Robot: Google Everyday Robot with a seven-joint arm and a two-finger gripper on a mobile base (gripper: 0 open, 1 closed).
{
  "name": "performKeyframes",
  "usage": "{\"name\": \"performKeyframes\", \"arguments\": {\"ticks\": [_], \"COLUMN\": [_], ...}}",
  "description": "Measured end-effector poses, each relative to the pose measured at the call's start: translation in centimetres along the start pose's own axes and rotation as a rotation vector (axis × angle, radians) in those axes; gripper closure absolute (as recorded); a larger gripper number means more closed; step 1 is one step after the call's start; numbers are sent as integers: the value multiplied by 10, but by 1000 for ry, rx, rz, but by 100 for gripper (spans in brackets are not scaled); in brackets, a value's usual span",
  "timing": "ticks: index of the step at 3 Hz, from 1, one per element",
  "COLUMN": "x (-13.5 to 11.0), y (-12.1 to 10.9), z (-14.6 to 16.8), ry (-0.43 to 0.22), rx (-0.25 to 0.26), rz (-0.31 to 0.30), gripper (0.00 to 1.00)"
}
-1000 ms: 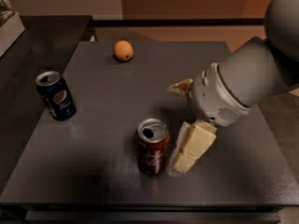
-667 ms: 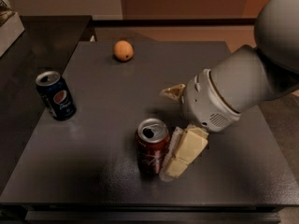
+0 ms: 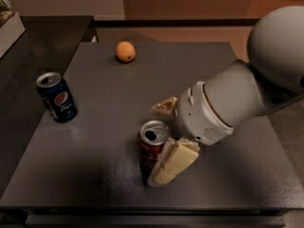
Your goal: Knock coke can over
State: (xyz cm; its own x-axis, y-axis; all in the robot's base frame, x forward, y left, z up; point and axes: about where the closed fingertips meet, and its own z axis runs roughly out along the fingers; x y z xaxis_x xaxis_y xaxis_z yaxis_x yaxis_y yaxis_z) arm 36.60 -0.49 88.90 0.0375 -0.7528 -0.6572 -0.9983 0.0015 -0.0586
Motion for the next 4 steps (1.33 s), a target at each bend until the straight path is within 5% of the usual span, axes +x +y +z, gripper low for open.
{"name": "performKeyframes", "arguments": {"ticks": [3,4], "x": [-11,-16], "y": [-21,-43], "z": [-10,-25], "ry": [4,50], "rx": [69,112], "rz": [30,29], "gripper": [87,100]}}
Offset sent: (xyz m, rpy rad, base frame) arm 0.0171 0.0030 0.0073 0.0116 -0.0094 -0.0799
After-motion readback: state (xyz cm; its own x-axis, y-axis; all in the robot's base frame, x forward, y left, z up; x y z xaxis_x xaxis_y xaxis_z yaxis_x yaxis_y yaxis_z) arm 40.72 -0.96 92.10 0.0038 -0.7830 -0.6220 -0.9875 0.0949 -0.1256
